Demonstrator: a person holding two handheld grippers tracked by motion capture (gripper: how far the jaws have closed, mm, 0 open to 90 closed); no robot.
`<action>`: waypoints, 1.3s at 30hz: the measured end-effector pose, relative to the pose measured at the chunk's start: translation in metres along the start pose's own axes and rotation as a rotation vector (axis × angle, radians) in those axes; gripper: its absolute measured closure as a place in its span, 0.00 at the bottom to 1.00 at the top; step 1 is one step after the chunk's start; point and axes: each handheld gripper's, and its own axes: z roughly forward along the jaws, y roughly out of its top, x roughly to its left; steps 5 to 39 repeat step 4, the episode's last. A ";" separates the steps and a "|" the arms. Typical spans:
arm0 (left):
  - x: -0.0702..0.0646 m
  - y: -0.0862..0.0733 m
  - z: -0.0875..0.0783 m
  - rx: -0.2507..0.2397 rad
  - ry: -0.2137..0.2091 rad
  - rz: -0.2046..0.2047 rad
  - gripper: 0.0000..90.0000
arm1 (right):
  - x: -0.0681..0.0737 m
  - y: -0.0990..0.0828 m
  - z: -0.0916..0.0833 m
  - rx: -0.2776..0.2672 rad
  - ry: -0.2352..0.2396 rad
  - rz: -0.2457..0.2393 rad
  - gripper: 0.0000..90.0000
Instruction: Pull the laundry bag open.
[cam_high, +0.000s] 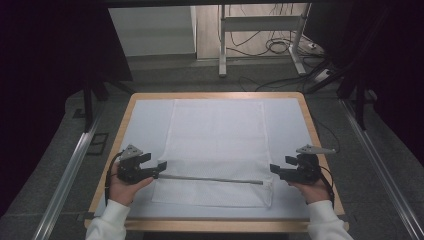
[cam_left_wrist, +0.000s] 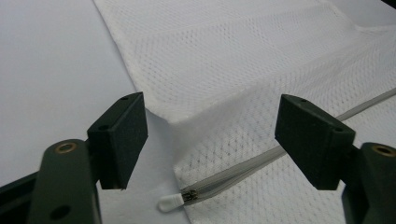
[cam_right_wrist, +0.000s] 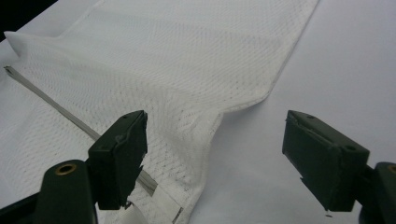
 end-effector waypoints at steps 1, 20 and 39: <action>0.001 -0.001 0.000 0.000 0.001 0.001 0.27 | -0.001 0.000 0.000 -0.006 -0.002 -0.001 0.23; 0.003 -0.002 0.001 0.006 0.007 0.007 0.27 | -0.003 -0.001 -0.002 -0.016 0.000 -0.005 0.23; 0.003 -0.002 0.001 0.006 0.007 0.007 0.27 | -0.003 -0.001 -0.002 -0.016 0.000 -0.005 0.23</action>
